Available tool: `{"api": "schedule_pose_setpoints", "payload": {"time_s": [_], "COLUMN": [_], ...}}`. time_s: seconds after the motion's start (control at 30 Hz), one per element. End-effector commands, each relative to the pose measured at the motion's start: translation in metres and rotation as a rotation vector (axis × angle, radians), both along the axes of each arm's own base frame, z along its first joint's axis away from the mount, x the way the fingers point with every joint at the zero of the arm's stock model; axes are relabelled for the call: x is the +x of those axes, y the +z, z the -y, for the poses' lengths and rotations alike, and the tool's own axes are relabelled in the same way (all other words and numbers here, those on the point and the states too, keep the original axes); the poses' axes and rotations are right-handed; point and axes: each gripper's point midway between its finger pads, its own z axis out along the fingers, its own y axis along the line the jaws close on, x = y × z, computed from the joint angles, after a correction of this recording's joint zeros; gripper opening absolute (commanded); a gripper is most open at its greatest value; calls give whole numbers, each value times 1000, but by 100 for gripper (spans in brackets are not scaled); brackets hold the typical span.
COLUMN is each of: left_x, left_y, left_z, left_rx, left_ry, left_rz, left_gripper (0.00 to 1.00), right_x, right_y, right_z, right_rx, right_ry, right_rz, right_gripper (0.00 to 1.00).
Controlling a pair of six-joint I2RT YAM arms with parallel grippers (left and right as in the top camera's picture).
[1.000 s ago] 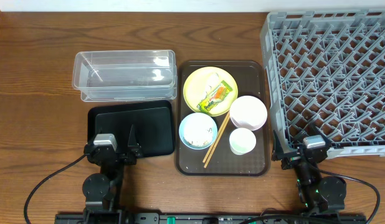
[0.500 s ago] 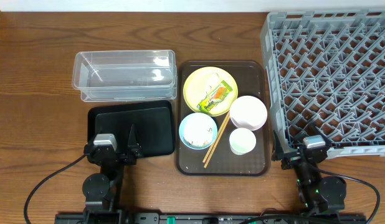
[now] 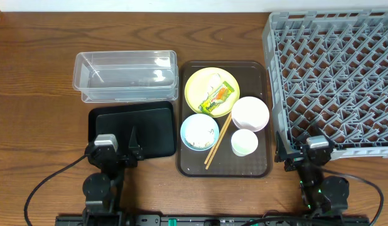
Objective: Sort waste into correct bins and load items into the dishwasher rack
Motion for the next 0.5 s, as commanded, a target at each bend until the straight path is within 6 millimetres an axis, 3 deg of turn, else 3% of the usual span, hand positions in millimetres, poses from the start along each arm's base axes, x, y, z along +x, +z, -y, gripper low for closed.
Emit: {"api": "schedule_pose_setpoints", "payload": {"time_s": [0.0, 0.2, 0.47], "left_x": [-1, 9, 43], "left_y": [11, 44, 75], "left_z": [2, 9, 28], "left_rx": [-13, -23, -78], "left_ry": [-9, -46, -146], "left_rz": [-46, -206, -546], "left_gripper": [92, 92, 92], "right_x": [0, 9, 32], "right_y": [27, 49, 48], "right_z": [9, 14, 14], "right_rx": [24, -3, -56], "right_ry": [-64, -99, -111], "right_rz": [-1, -157, -486], "right_gripper": [99, 99, 99]}}
